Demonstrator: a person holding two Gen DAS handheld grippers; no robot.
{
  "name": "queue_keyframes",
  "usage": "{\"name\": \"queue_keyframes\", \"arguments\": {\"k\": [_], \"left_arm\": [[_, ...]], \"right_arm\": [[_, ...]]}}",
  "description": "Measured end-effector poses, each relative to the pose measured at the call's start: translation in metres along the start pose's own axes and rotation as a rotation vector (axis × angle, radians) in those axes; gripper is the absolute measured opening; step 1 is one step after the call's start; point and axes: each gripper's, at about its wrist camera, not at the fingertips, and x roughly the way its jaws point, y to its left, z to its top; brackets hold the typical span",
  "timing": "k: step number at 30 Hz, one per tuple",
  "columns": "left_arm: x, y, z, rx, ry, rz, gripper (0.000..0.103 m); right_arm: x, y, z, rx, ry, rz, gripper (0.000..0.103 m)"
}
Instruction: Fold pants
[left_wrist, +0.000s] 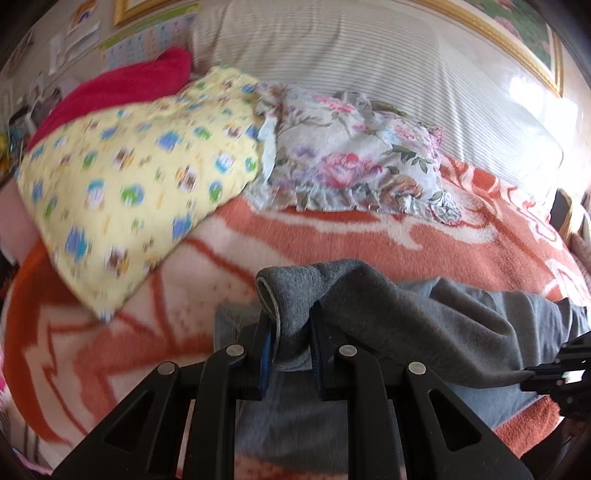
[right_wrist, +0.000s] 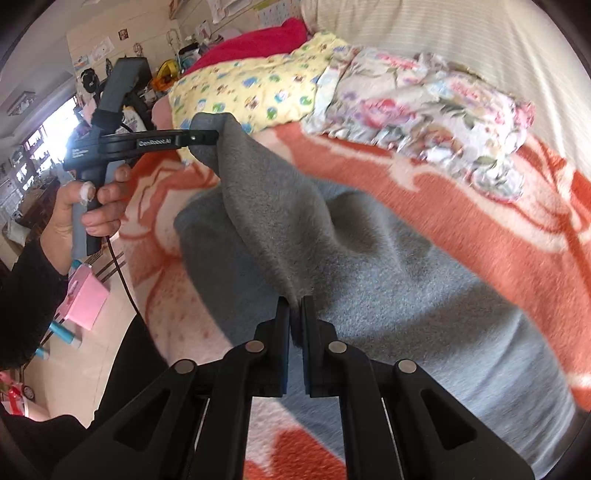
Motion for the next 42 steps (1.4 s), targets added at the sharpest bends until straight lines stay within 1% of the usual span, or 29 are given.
{"name": "queue_keyframes", "arguments": {"k": [7,12,13,14,15,16,17,18,19,20,23,26,28,31,32,34,36,38,39,41,42], "left_arm": [[-0.008,0.019,-0.04,-0.089,0.012,-0.022,0.016],[-0.001,0.03,-0.058,-0.113,-0.002,-0.038,0.018],[0.004,0.033,-0.06,-0.114,0.003,-0.042,0.02],[0.008,0.035,-0.062,-0.114,0.008,-0.051,0.023],[0.012,0.037,-0.064,-0.114,0.02,-0.053,0.028],[0.013,0.039,-0.066,-0.121,0.031,-0.049,0.037],[0.012,0.042,-0.069,-0.133,0.035,-0.051,0.042],[0.009,0.046,-0.072,-0.147,0.029,-0.056,0.049],[0.006,0.048,-0.074,-0.155,0.027,-0.057,0.055],[0.002,0.051,-0.076,-0.166,0.028,-0.058,0.057],[-0.007,0.056,-0.084,-0.213,0.051,-0.073,0.059],[-0.014,0.056,-0.089,-0.256,0.067,-0.068,0.059],[-0.02,0.056,-0.092,-0.306,0.072,-0.068,0.06],[-0.025,0.058,-0.096,-0.409,0.089,-0.101,0.062],[-0.025,0.058,-0.097,-0.455,0.1,-0.13,0.062],[-0.024,0.054,-0.096,-0.502,0.122,-0.177,0.062],[-0.023,0.047,-0.091,-0.523,0.134,-0.206,0.062],[-0.02,0.038,-0.083,-0.53,0.141,-0.212,0.063],[-0.018,0.035,-0.08,-0.535,0.141,-0.219,0.068],[-0.007,0.031,-0.075,-0.544,0.166,-0.172,0.07],[0.002,0.03,-0.074,-0.536,0.19,-0.121,0.07]], "right_arm": [[0.015,0.009,-0.019,0.021,0.043,0.038,0.006],[0.028,0.012,-0.027,0.03,0.079,0.073,0.006],[0.033,0.011,-0.029,0.036,0.091,0.08,0.007],[0.038,0.009,-0.031,0.047,0.101,0.087,0.01],[0.043,0.007,-0.032,0.06,0.119,0.088,0.011],[0.047,0.006,-0.034,0.072,0.137,0.087,0.014],[0.05,0.005,-0.035,0.085,0.151,0.094,0.022],[0.052,0.005,-0.036,0.096,0.159,0.113,0.025],[0.051,0.005,-0.037,0.1,0.157,0.129,0.03],[0.048,0.006,-0.037,0.097,0.149,0.134,0.034],[0.037,0.006,-0.03,0.094,0.108,0.14,0.035],[0.024,-0.001,-0.012,0.096,0.043,0.111,0.035],[0.016,-0.008,0.0,0.093,-0.004,0.086,0.035],[0.009,-0.024,0.025,0.083,-0.071,0.003,0.035],[0.009,-0.031,0.032,0.088,-0.083,-0.02,0.035],[0.015,-0.05,0.046,0.117,-0.092,-0.059,0.035],[0.021,-0.069,0.056,0.152,-0.101,-0.076,0.035],[0.03,-0.086,0.066,0.165,-0.104,-0.114,0.035],[0.035,-0.094,0.069,0.167,-0.097,-0.137,0.035],[0.05,-0.108,0.073,0.181,-0.069,-0.149,0.035],[0.058,-0.113,0.073,0.191,-0.042,-0.147,0.035]]}}
